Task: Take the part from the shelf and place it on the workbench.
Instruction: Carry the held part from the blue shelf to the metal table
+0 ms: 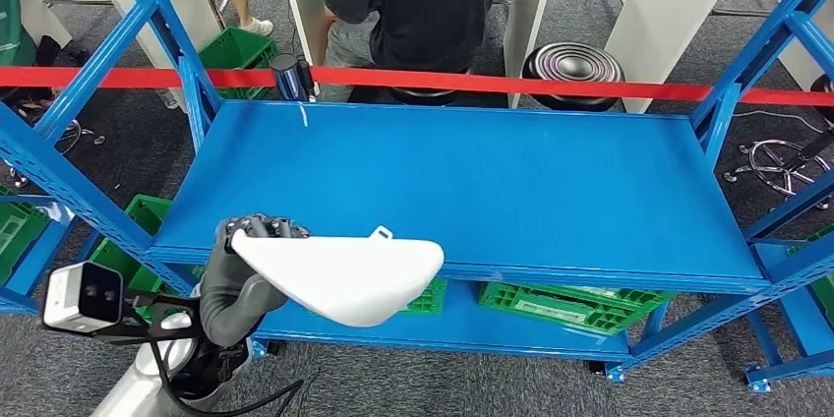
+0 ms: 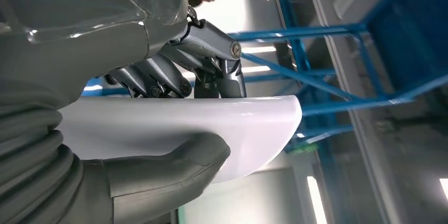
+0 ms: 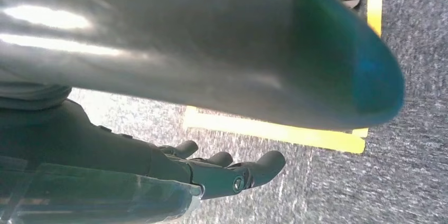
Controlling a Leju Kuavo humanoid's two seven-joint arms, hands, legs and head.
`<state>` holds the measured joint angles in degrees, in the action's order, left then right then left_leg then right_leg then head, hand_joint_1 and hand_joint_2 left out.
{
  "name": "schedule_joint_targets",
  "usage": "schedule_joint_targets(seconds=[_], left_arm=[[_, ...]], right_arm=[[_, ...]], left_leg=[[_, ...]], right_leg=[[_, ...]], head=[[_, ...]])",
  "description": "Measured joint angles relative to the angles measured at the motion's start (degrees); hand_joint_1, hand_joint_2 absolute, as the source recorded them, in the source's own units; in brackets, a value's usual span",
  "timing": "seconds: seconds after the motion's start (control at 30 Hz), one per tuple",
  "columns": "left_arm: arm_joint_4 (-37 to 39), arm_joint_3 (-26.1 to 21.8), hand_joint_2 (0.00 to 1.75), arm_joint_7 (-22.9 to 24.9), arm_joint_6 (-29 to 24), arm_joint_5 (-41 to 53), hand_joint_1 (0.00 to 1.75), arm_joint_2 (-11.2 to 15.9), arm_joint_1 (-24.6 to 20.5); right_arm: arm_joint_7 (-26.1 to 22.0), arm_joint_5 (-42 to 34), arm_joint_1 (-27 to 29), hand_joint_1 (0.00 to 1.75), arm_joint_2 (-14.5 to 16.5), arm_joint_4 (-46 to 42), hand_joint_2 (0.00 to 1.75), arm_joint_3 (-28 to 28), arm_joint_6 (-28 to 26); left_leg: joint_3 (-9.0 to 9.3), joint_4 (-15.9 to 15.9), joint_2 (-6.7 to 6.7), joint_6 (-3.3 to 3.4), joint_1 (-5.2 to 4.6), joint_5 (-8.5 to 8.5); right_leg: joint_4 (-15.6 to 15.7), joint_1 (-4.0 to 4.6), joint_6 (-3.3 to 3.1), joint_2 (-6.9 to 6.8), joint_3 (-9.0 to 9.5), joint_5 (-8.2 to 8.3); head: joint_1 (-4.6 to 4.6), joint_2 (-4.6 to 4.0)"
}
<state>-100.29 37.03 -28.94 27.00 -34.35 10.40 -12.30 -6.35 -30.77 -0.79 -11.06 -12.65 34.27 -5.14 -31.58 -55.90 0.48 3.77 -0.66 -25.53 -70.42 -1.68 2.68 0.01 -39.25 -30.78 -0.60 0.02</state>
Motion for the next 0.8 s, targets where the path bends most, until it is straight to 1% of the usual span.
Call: schedule_joint_targets(seconds=[0.03,0.07,0.1,0.13,0.17,0.2,0.23,0.27,0.3,0.33,0.4,0.43,0.47,0.5,0.53,0.57,0.6,0.63,0.7,0.73,0.77,0.8], left_arm=[[-0.7,0.1,1.75,-0.2,0.3,-0.2,1.75,0.0,0.1],[-1.4,0.2,1.75,-0.5,0.7,-0.4,1.75,0.0,0.1],[-2.1,0.3,1.75,-0.8,1.0,-0.5,1.75,0.0,0.2],[-2.7,0.4,1.75,-1.1,1.2,-0.6,1.75,0.0,0.2],[-3.4,0.4,1.75,-1.4,1.5,-0.6,1.75,0.1,0.3],[-3.9,0.5,1.75,-1.7,1.7,-0.6,1.75,0.1,0.3],[-4.4,0.6,1.75,-2.1,1.9,-0.6,1.75,0.1,0.4],[-4.8,0.6,1.75,-2.5,2.1,-0.5,1.75,0.1,0.5],[-5.3,0.7,1.75,-2.8,2.2,-0.5,1.75,0.2,0.5],[-5.6,0.7,1.75,-3.1,2.2,-0.4,1.75,0.2,0.5],[-6.0,0.7,1.75,-3.4,2.3,-0.2,1.75,0.3,0.7],[-6.1,0.8,1.75,-3.5,2.4,-0.1,1.75,0.3,0.9],[-6.2,0.8,1.75,-3.5,2.6,-0.2,1.75,0.4,1.0],[-6.3,0.9,1.75,-3.5,2.8,-0.3,1.75,0.4,1.1],[-6.4,1.0,1.75,-3.5,2.9,-0.5,1.75,0.4,1.1],[-6.5,1.1,1.75,-3.4,3.1,-0.7,1.75,0.5,1.1],[-6.6,1.2,1.75,-3.3,3.1,-1.0,1.75,0.5,1.1],[-6.7,1.2,1.75,-3.1,3.1,-1.2,1.75,0.4,1.1],[-6.8,1.3,1.75,-2.7,2.8,-1.8,1.75,0.4,1.1],[-6.8,1.3,1.75,-2.5,2.6,-2.1,1.75,0.4,1.1],[-6.8,1.3,1.75,-2.3,2.4,-2.3,1.75,0.4,1.2],[-6.7,1.3,1.75,-2.1,2.2,-2.6,1.75,0.3,1.2]], right_arm=[[0.0,0.1,-0.1,0.00,-0.1,0.0,0.00,0.0,-0.1],[0.0,0.2,-0.2,0.00,-0.1,-0.1,0.00,0.0,-0.2],[0.1,0.3,-0.3,0.00,-0.1,-0.2,0.00,0.0,-0.2],[0.1,0.3,-0.4,0.00,-0.1,-0.2,0.00,0.0,-0.3],[0.1,0.4,-0.4,0.00,-0.1,-0.3,0.00,0.0,-0.4],[0.2,0.5,-0.5,0.00,-0.1,-0.3,0.00,0.0,-0.5],[0.2,0.6,-0.5,0.00,-0.1,-0.4,0.00,0.0,-0.5],[0.2,0.7,-0.5,0.00,-0.1,-0.4,0.00,0.0,-0.6],[0.2,0.8,-0.6,0.00,-0.1,-0.5,0.00,0.0,-0.6],[0.3,0.9,-0.7,0.00,-0.1,-0.6,0.00,0.0,-0.7],[0.3,1.0,-0.7,0.00,-0.1,-0.6,0.00,0.0,-0.7],[0.3,1.0,-0.7,0.00,0.0,-0.7,0.00,0.0,-0.7],[0.4,1.1,-0.7,0.00,0.0,-0.7,0.00,0.0,-0.7],[0.4,1.1,-0.7,0.00,0.0,-0.7,0.00,0.0,-0.7],[0.5,1.2,-0.7,0.00,0.0,-0.7,0.00,0.0,-0.7],[0.5,1.3,-0.8,0.00,0.0,-0.8,0.00,0.0,-0.7],[0.5,1.3,-0.8,0.00,0.1,-0.8,0.00,0.0,-0.7],[0.6,1.4,-0.9,0.00,0.2,-0.9,0.00,0.0,-0.7],[0.6,1.4,-1.0,0.00,0.3,-1.0,0.00,0.0,-0.7],[0.6,1.4,-1.0,0.00,0.4,-1.0,0.00,0.0,-0.7],[0.6,1.4,-1.0,0.00,0.4,-1.0,0.00,0.0,-0.7],[0.6,1.4,-1.0,0.00,0.5,-1.1,0.00,0.0,-0.7]], left_leg=[[-0.07,-0.4,-0.04,-0.30,0.06,-0.24],[-0.21,-0.9,-0.06,-0.69,0.00,-0.53],[-0.42,-1.5,-0.08,-1.08,-0.07,-0.86],[-0.63,-1.9,-0.10,-1.40,-0.16,-1.09],[-0.80,-2.1,-0.12,-1.62,-0.23,-1.19],[-0.90,-2.3,-0.15,-1.75,-0.15,-1.24],[-0.98,-2.5,-0.21,-1.93,-0.03,-1.37],[-1.23,-3.1,-0.25,-2.19,0.10,-1.87],[-1.90,-4.6,-0.29,-2.54,0.25,-2.93],[-3.17,-7.4,-0.33,-2.94,0.42,-4.57],[-6.87,-15.2,-0.34,-3.51,0.74,-8.11],[-8.36,-18.1,-0.34,-3.60,0.85,-8.94],[-8.90,-19.0,-0.34,-3.54,0.90,-8.65],[-8.28,-17.5,-0.35,-3.32,0.89,-7.25],[-6.56,-13.8,-0.40,-2.87,0.82,-5.05],[-4.52,-9.5,-0.46,-2.27,0.69,-3.16],[-2.81,-5.9,-0.46,-1.69,0.52,-1.81],[-1.76,-3.6,-0.44,-1.22,0.31,-1.16],[-1.56,-2.6,-0.32,-0.82,-0.05,-1.18],[-1.39,-2.1,-0.31,-0.68,-0.01,-0.87],[-1.07,-1.4,-0.26,-0.57,0.06,-0.46],[-0.76,-0.7,-0.17,-0.38,0.17,0.06]], right_leg=[[4.1,-0.19,0.60,-0.04,2.18,1.46],[7.7,-0.22,0.88,-0.04,4.14,2.58],[10.3,-0.23,0.75,-0.01,5.56,3.31],[11.6,-0.13,0.37,0.02,6.22,3.54],[11.5,0.07,-0.16,0.08,6.20,3.47],[11.6,0.05,-0.58,0.11,6.21,3.55],[11.6,-0.02,-0.87,0.11,6.21,3.61],[11.6,-0.15,-1.13,0.11,6.25,3.66],[11.7,-0.31,-1.40,0.12,6.28,3.70],[11.7,-0.37,-1.60,0.12,6.29,3.72],[11.7,-0.29,-1.82,0.11,6.24,3.69],[11.7,-0.24,-1.82,0.11,6.23,3.68],[11.7,-0.19,-1.82,0.12,6.25,3.68],[11.7,-0.11,-1.82,0.16,6.32,3.67],[11.7,-0.02,-1.82,0.23,6.41,3.67],[11.7,0.01,-1.81,0.31,6.48,3.67],[11.8,0.19,-1.74,0.37,6.47,3.70],[11.8,0.23,-1.64,0.39,6.39,3.74],[12.0,0.33,-1.30,0.33,6.25,3.92],[12.1,0.31,-1.07,0.28,6.23,3.96],[11.9,0.36,-0.88,0.21,6.11,3.83],[10.9,0.42,-0.84,0.15,5.58,3.21]], head=[[0.01,0.00],[0.01,0.00],[-0.02,0.00],[-0.06,0.00],[-0.08,0.00],[-0.11,0.00],[-0.09,0.00],[-0.12,0.00],[-0.16,0.00],[-0.19,0.00],[-0.21,0.00],[-0.21,0.00],[-0.21,0.00],[-0.21,0.00],[-0.21,0.00],[-0.19,0.00],[-0.17,0.00],[-0.18,0.00],[-0.19,0.00],[-0.19,0.00],[-0.14,0.00],[-0.12,0.00]])
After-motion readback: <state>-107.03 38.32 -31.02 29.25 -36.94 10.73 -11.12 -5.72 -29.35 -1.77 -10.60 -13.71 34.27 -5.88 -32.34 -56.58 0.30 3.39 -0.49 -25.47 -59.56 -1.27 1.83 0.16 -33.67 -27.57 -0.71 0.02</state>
